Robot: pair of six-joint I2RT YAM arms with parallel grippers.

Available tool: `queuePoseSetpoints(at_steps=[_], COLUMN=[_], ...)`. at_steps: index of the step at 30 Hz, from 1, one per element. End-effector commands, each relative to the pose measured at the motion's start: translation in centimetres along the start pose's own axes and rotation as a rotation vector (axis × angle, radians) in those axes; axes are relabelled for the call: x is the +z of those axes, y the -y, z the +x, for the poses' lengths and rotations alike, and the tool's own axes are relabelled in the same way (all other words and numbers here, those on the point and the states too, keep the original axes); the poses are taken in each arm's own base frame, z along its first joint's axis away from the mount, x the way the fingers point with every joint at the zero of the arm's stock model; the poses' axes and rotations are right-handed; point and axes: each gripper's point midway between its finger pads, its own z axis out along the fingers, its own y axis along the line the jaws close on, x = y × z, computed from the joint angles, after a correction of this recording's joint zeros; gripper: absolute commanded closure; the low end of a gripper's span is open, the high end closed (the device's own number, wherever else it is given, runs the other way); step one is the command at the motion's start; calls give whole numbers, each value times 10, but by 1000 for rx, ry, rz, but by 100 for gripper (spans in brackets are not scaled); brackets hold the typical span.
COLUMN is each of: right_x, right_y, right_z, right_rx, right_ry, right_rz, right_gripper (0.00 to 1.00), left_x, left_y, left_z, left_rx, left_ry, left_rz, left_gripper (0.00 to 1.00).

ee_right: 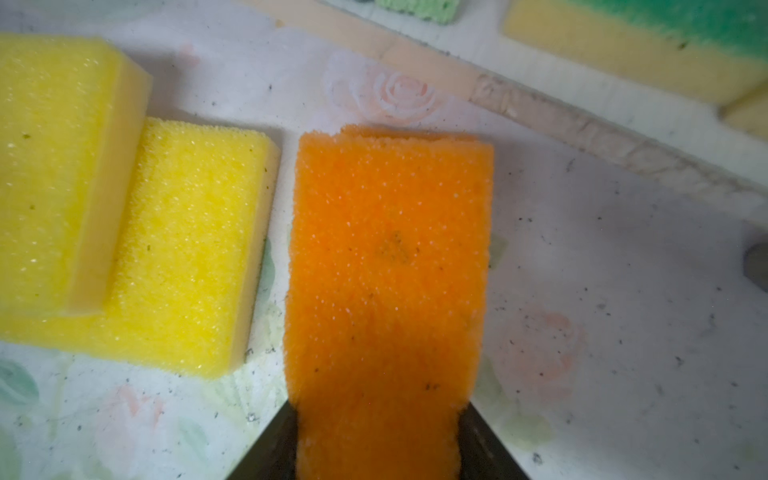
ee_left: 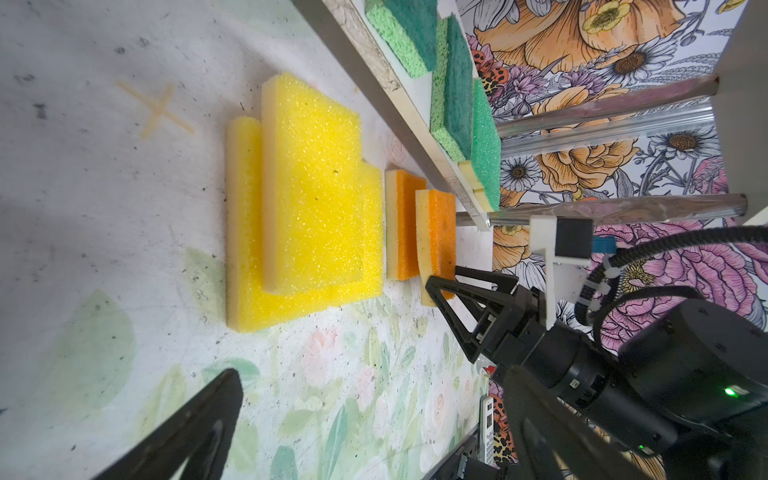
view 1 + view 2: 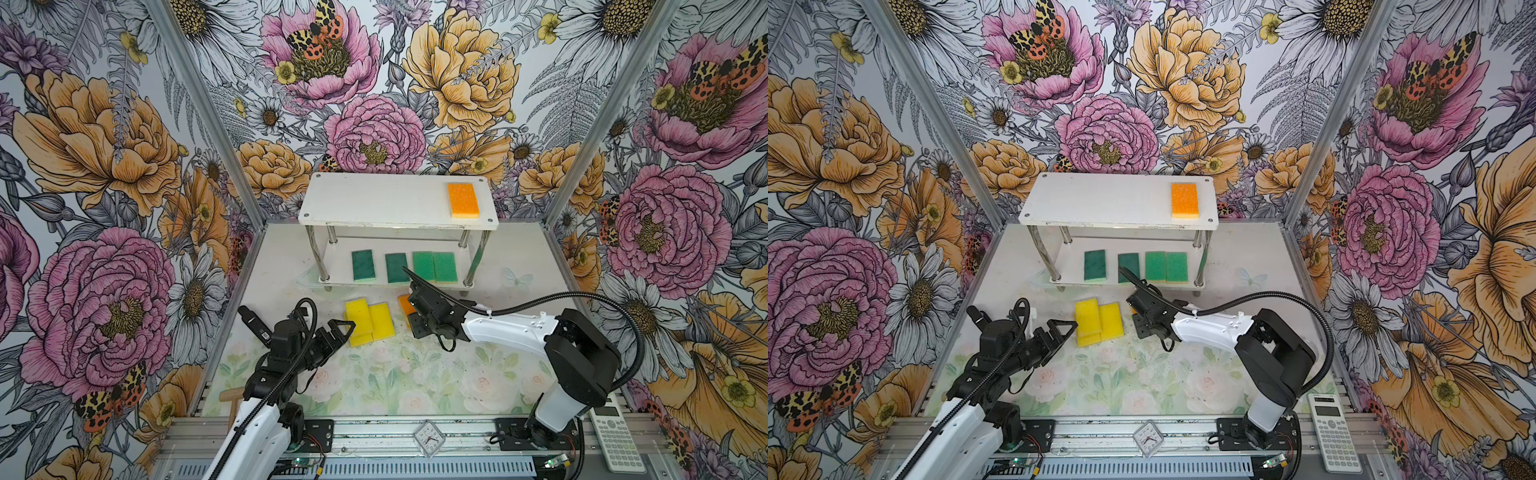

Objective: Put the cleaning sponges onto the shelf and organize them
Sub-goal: 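Lift the orange sponge with the right gripper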

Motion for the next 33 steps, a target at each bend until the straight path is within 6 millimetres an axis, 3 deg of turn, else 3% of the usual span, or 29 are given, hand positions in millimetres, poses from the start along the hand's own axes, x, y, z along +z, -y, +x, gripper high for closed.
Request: queuePoseSetpoints(at_steps=[1, 14, 33], right_x=[-15, -70, -194], right_y=[0, 1, -3], right_z=[-3, -6, -33], right_rx=[23, 51, 58], right_ry=[5, 15, 124], right_rz=[-23, -69, -189], right_gripper=[46, 47, 48], left_x=[-1, -1, -1], left_y=[1, 0, 1], left_z=[-5, -5, -4], left_rx=[5, 10, 12], left_ry=[20, 21, 16], left_rz=[-4, -6, 2], left_gripper=[1, 1, 1])
